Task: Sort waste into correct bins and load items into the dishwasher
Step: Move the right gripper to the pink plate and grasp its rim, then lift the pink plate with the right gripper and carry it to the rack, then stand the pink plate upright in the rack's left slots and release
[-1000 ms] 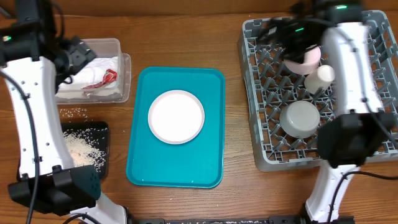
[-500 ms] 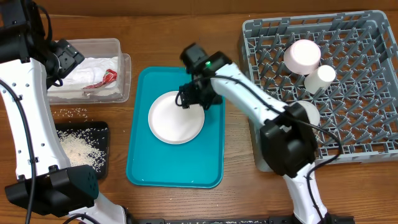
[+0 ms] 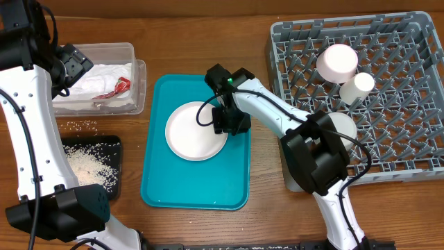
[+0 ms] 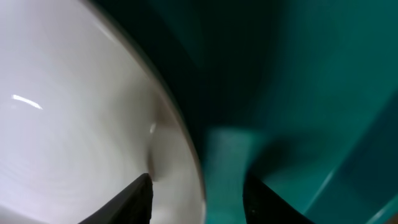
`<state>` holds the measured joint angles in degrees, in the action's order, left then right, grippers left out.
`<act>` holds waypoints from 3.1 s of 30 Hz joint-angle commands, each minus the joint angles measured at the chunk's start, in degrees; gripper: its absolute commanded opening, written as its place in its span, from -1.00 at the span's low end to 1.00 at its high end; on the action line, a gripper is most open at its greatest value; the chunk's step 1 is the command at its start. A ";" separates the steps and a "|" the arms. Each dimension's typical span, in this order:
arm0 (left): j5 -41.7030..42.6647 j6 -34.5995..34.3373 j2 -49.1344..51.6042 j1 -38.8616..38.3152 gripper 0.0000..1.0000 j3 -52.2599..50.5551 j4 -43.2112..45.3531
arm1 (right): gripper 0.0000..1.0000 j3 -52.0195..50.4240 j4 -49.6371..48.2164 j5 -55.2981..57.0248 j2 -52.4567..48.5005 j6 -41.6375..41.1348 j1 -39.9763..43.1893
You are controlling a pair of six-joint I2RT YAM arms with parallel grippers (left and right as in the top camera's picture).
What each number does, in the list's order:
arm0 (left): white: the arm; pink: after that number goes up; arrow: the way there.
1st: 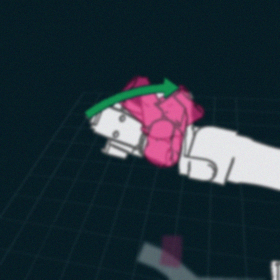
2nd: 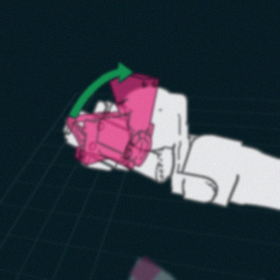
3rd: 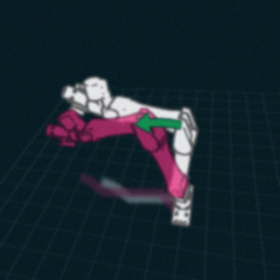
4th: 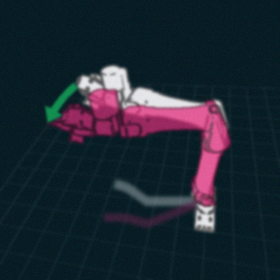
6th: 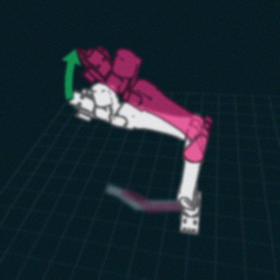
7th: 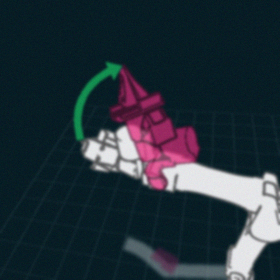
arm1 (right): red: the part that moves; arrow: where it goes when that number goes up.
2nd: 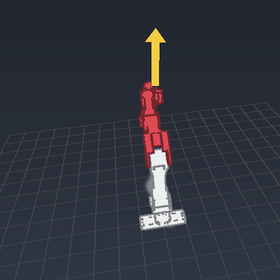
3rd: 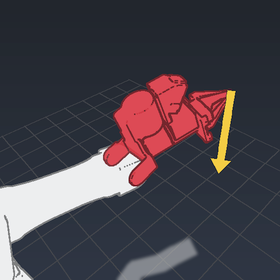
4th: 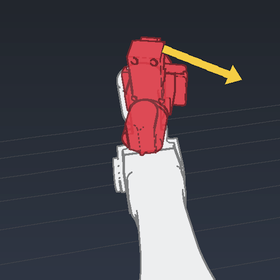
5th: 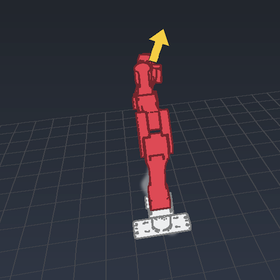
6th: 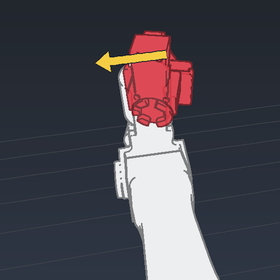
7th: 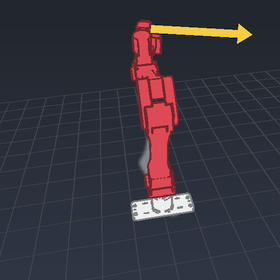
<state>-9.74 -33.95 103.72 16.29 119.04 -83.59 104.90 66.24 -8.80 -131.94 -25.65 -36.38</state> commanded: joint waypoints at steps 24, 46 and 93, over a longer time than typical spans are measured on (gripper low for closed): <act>-1.40 0.98 0.52 0.68 1.00 0.59 0.28 | -0.92 38.49 23.06 40.30 6.01 -1.77 21.20; -2.47 1.84 0.52 0.68 0.99 0.59 3.21 | -0.90 22.21 12.17 51.19 4.98 -3.13 17.81; -2.49 1.86 0.52 0.61 0.99 0.59 2.38 | -0.92 26.36 7.04 -24.30 5.92 11.13 41.68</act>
<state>-11.40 -32.84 103.74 16.29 119.04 -81.08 131.07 73.12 -31.03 -128.86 -16.40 5.78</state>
